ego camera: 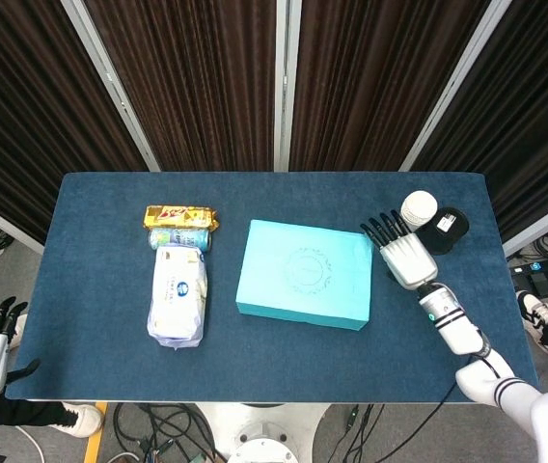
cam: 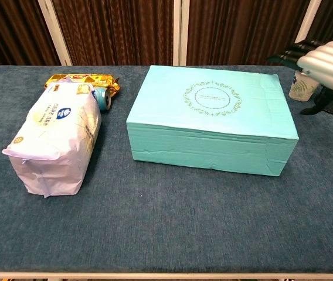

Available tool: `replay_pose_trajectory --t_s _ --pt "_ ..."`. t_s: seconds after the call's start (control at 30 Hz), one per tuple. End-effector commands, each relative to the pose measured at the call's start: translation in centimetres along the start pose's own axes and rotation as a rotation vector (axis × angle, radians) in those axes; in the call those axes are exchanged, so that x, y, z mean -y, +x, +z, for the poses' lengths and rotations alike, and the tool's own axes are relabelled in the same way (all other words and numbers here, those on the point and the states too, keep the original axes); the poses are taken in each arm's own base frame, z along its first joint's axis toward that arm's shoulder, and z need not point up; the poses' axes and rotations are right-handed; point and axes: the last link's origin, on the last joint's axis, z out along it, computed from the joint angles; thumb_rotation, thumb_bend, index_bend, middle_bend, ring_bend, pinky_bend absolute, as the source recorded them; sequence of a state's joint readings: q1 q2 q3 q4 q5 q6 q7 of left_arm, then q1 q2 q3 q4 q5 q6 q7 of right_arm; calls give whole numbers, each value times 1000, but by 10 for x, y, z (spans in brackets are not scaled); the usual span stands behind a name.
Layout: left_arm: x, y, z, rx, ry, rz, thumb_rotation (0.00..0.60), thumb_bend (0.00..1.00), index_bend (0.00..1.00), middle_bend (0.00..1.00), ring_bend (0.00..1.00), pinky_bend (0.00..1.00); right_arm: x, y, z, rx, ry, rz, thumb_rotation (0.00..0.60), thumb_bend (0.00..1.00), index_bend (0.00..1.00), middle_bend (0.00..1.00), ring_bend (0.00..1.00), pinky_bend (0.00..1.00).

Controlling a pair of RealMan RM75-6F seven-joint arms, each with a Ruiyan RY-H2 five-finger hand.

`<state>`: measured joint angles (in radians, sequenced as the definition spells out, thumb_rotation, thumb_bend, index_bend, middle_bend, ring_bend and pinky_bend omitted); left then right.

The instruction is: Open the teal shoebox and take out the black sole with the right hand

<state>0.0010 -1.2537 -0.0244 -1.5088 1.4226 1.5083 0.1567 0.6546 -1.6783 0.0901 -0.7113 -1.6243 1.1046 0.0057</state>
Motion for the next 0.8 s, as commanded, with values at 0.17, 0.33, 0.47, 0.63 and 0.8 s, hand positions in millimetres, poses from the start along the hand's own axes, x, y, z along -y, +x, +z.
replay_pose_trajectory --t_s 0.17,0.33,0.47,0.63,0.8 --pt "1 -1 0 9 0 -4 600 0 157 74 26 21 27 -5 7 -85 131 -23 600 0 16 70 0 0" --pt "0 -1 1 8 -5 -1 600 0 157 74 27 21 32 -6 -4 -143 184 -28 600 0 15 75 0 0" --pt "0 1 0 1 -11 -4 600 0 158 75 27 21 35 -6 -15 -168 258 -53 600 0 46 100 0 0" --pt "0 1 -2 10 -10 -5 600 0 158 74 27 21 33 -13 -26 -149 305 -100 600 3 104 124 3 0" --pt "-1 2 -3 15 -19 -11 600 0 157 74 27 21 37 -12 -30 -168 338 -101 600 44 165 155 47 0"
